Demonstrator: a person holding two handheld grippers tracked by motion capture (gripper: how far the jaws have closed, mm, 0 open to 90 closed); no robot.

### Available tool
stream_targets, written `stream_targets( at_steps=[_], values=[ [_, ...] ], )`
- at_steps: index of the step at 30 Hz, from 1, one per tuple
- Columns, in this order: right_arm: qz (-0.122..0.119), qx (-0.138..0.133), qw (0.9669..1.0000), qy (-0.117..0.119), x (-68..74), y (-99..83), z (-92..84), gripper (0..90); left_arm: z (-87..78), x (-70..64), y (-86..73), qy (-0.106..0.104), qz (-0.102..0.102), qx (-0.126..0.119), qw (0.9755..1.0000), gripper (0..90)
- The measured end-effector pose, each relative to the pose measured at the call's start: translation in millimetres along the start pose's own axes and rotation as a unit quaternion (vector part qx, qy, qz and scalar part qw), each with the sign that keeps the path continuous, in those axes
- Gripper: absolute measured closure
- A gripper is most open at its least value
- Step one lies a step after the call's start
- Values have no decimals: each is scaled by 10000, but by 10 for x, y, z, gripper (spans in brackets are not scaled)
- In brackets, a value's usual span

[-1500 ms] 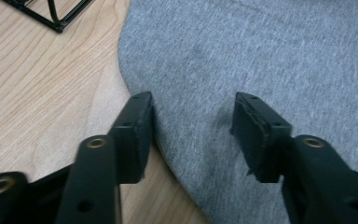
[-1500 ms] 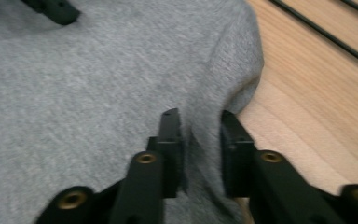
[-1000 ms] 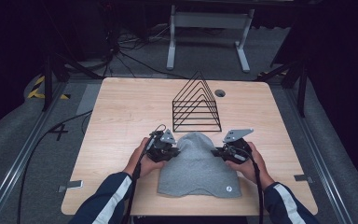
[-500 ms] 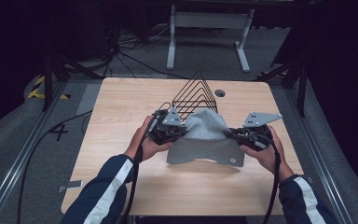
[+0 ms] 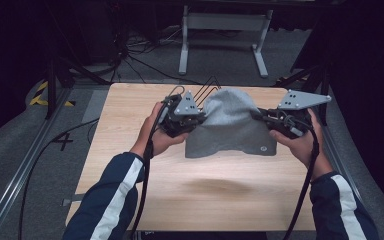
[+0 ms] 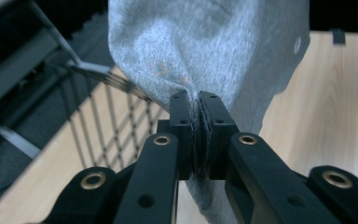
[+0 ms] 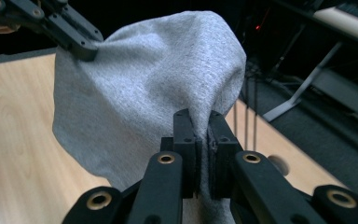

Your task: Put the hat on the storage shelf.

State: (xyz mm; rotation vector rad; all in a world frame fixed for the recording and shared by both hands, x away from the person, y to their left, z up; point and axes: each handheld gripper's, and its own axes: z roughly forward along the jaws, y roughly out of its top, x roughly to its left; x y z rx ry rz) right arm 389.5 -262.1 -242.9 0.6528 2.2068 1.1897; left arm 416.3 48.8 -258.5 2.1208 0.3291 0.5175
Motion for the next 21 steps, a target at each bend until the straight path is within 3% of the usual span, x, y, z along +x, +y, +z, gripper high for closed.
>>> stream_targets(
  at_steps=[6, 11, 21],
  values=[
    [41, -236, 9997, -107, -140, 252, -59, 850, -118, 184, 257, 224, 71, -136, 9996, 849],
    [21, -477, 9983, -332, -285, 510, -57, 850, -219, 374, 482, 479, 146, -267, 9984, 848],
    [-10, -624, 9967, -514, -471, 752, 218, 851, -151, 749, 534, 817, -224, -286, 9960, 849]
  ],
)
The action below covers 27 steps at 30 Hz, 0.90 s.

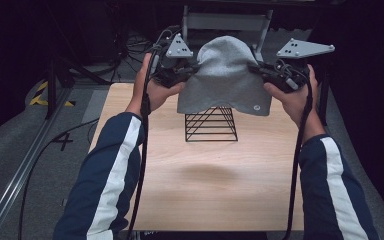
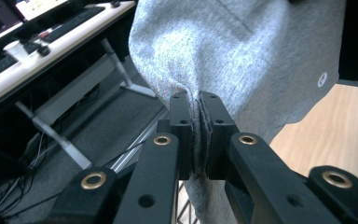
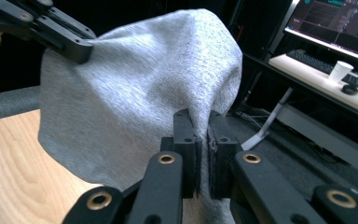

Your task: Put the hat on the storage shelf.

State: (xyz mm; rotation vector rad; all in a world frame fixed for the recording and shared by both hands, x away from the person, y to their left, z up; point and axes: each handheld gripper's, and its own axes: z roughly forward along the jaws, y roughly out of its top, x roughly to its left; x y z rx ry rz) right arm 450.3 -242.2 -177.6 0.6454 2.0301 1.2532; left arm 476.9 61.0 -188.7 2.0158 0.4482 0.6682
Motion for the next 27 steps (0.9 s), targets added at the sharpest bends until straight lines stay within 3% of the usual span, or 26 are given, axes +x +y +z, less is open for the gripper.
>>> stream_targets(
  at_steps=[9, 14, 20, 27],
  values=[
    [111, 77, 9998, -119, -131, -41, 309, 852, 206, 149, -79, 178, -221, 63, 9996, 849],
    [255, 159, 9995, -94, -198, -132, 432, 852, 313, 149, -153, 38, -273, 60, 9996, 849],
    [302, 215, 9993, 50, -189, -244, 487, 851, 365, 135, -278, -85, -350, 97, 9993, 849],
    [272, 224, 9991, 254, -129, -301, 376, 852, 260, 73, -305, -235, -308, -37, 9992, 849]
  ],
)
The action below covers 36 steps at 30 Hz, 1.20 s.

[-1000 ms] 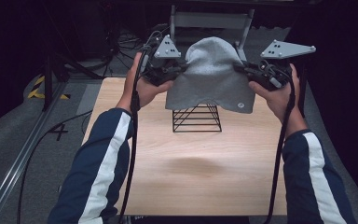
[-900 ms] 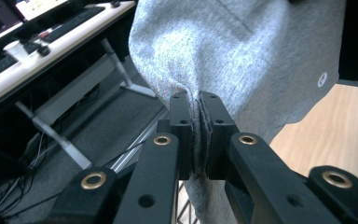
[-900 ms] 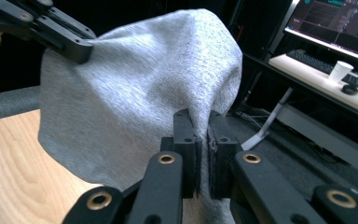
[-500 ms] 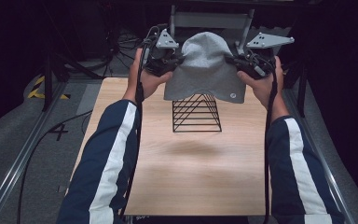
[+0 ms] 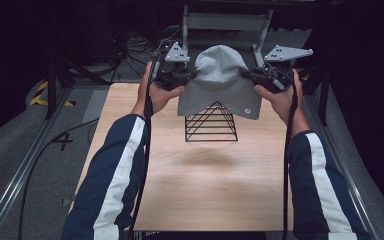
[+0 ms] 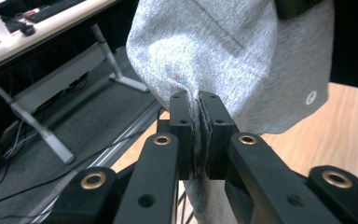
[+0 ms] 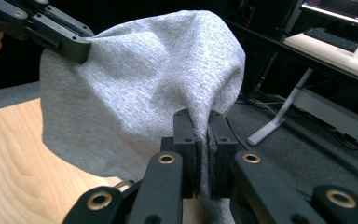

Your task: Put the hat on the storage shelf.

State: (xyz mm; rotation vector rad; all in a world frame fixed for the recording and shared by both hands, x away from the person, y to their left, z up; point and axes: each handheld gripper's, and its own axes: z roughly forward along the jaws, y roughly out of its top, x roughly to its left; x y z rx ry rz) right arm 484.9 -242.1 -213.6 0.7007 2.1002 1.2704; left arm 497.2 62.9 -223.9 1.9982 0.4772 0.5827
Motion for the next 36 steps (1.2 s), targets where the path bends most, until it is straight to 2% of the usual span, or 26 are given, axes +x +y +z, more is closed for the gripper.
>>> stream_targets(
  at_steps=[6, 9, 11, 21, 25, 31, 36],
  values=[
    [-84, -90, 9999, 31, 63, 48, -114, 852, -93, -56, 30, -42, 52, -142, 9999, 848],
    [-123, -87, 9999, 37, 91, 56, -133, 852, -116, -80, 8, -69, 92, -97, 9999, 848],
    [-135, -68, 9999, 54, 107, 49, -128, 852, -127, -77, -17, -83, 80, -138, 9998, 848],
    [-116, 103, 9999, 46, 135, -81, -22, 851, -33, -79, -194, -147, -19, 19, 9999, 847],
    [-107, 213, 9997, 47, 144, -163, 37, 851, 66, -111, -269, -109, 96, 228, 9996, 846],
    [-11, 413, 9991, 87, 134, -384, 170, 850, 312, -167, -502, -249, -60, 454, 9986, 845],
    [85, 522, 9985, 142, 128, -575, 259, 850, 424, -194, -651, -295, -114, 534, 9981, 844]
  ],
)
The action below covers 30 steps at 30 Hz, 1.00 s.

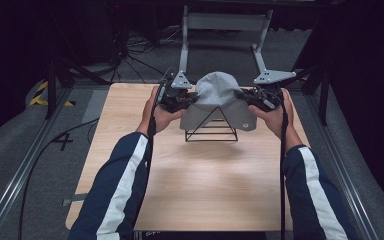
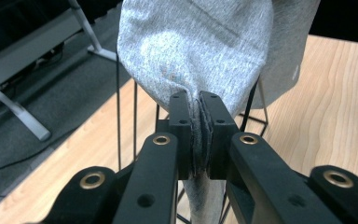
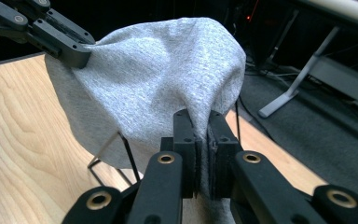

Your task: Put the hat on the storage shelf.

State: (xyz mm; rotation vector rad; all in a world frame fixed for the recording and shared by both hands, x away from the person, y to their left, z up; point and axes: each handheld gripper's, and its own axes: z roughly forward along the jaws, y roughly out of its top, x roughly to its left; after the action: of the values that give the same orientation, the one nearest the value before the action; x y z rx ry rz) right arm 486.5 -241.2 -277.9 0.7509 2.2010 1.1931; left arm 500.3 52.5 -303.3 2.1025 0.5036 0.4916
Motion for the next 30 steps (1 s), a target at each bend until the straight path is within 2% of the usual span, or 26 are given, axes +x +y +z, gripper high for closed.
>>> stream_targets(
  at_steps=[4, 10, 14, 17, 19, 20, 22, 23, 25, 26, 28, 30],
  values=[
    [88, 63, 9999, 82, 5, -160, 96, 850, 96, -22, -138, -13, -105, 58, 9999, 844],
    [183, 280, 9993, 152, 37, -369, 242, 850, 211, -71, -268, 0, -96, 181, 9998, 844],
    [248, 329, 9989, 210, 66, -457, 306, 849, 257, -87, -321, -24, -102, 230, 9997, 843],
    [323, 324, 9986, 259, 84, -528, 349, 849, 288, -119, -362, -47, -107, 196, 9997, 842],
    [378, 279, 9985, 289, 96, -572, 360, 849, 280, -138, -377, -34, -164, 53, 9998, 839],
    [371, 254, 9985, 306, 98, -581, 352, 847, 266, -139, -377, -1, -188, -52, 9998, 822],
    [386, 151, 9988, 267, 97, -582, 322, 826, 209, -130, -376, 125, -306, -252, 9991, 714],
    [386, 133, 9990, 190, 95, -579, 304, 804, 187, -120, -383, 73, -368, -366, 9986, 691],
    [369, 92, 9992, 117, 86, -581, 273, 738, 132, -107, -406, 164, -341, -357, 9986, 626],
    [398, 38, 9991, 110, 71, -598, 243, 721, 119, -110, -437, 84, -400, -385, 9984, 600],
    [447, -2, 9989, 137, 48, -641, 207, 687, 119, -112, -492, 18, -383, -361, 9986, 589],
    [529, 9, 9985, 151, 29, -693, 182, 631, 142, -112, -567, -170, -451, -299, 9984, 539]
  ],
)
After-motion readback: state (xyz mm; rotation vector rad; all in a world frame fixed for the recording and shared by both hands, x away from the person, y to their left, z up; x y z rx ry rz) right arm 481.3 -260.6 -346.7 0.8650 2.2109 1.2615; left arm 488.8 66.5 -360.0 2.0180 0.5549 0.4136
